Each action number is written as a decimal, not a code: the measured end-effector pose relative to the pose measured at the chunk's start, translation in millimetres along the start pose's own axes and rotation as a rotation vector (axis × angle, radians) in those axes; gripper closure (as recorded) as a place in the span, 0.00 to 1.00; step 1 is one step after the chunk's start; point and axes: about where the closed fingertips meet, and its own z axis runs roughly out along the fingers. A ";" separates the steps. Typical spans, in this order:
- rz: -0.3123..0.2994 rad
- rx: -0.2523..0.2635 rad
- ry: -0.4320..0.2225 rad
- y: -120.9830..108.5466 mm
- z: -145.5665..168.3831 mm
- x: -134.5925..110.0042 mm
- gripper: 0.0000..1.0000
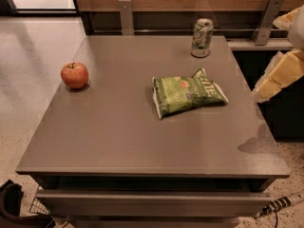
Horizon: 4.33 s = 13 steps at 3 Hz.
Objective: Move 7up can near apple
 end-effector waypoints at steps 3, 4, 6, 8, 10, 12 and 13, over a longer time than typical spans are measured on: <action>0.273 0.192 -0.619 -119.9 71.9 -58.0 0.00; 0.366 0.229 -0.739 -126.7 88.1 -64.3 0.00; 0.420 0.234 -0.775 -132.2 94.3 -64.8 0.00; 0.466 0.161 -0.878 -176.6 160.2 -73.1 0.00; 0.486 0.128 -0.919 -208.0 198.5 -68.2 0.00; 0.478 0.123 -0.882 -226.4 214.6 -60.1 0.00; 0.480 0.077 -0.915 -223.9 233.6 -76.4 0.00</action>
Offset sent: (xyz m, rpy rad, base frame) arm 0.1754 0.0025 0.0221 0.6247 -0.4208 -0.0985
